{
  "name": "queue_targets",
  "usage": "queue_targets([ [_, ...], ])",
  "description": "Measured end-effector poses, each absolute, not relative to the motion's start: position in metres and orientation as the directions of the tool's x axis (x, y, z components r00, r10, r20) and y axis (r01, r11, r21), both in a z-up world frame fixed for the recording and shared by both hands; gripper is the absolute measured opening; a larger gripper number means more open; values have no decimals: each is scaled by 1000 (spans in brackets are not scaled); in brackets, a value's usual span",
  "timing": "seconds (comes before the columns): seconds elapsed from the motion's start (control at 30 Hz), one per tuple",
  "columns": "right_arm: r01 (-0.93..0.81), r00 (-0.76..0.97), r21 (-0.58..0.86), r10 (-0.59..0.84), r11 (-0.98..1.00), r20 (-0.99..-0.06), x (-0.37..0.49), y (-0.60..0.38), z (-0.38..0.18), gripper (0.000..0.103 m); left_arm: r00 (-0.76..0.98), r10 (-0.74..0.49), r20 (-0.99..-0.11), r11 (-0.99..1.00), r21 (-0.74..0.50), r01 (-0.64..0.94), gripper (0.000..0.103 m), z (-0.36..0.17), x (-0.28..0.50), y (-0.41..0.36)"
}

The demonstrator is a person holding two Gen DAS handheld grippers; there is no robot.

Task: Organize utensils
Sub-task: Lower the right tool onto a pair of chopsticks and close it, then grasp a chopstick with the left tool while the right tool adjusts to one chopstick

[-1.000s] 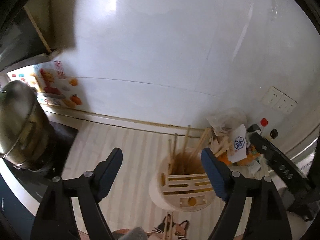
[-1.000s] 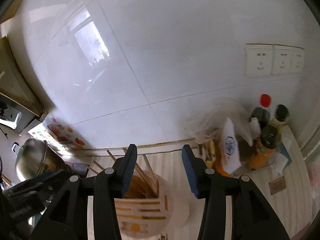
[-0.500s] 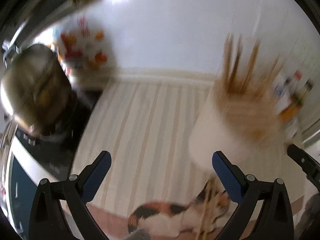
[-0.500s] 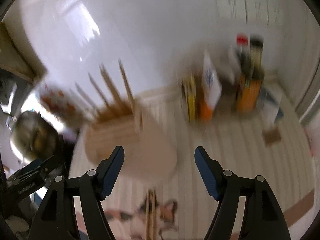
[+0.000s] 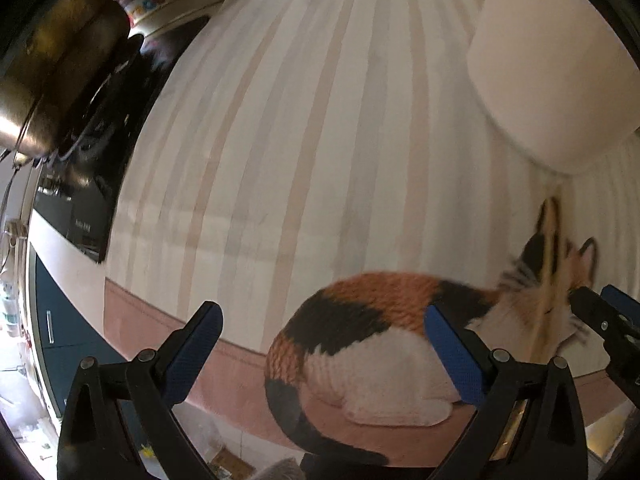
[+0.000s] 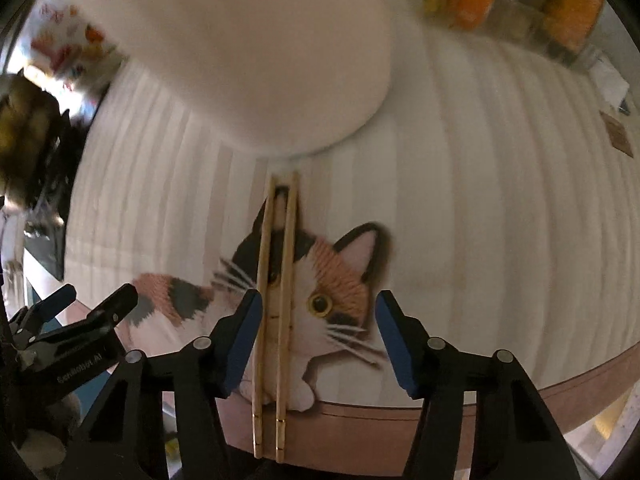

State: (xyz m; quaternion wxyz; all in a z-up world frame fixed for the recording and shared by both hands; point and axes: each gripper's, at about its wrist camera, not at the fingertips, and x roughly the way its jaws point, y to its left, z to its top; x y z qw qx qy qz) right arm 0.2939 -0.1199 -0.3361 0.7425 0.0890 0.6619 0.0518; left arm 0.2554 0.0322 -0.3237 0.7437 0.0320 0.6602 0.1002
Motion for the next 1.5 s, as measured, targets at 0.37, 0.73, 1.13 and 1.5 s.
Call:
queue_targets([
  [0.37,-94,95,92,101,991,-990,287,-78,-357,34,106,222,-969,970,208,-130,103,-326,247,50],
  [0.73,-41,106,118,122,992,-987,280,-126,-356,0,154,161,-975,987,158,-32,103,-314,256,6],
  [1.13,93,53,366,362,926,-931,277,-184,-368,4,140,168,-976,984,175,42,103,-326,259,-25],
  [1.5,-22,29,239,239,971,-971,281,-162,-366,5,124,179,-976,984,180,-7,103,-332,252,-7],
])
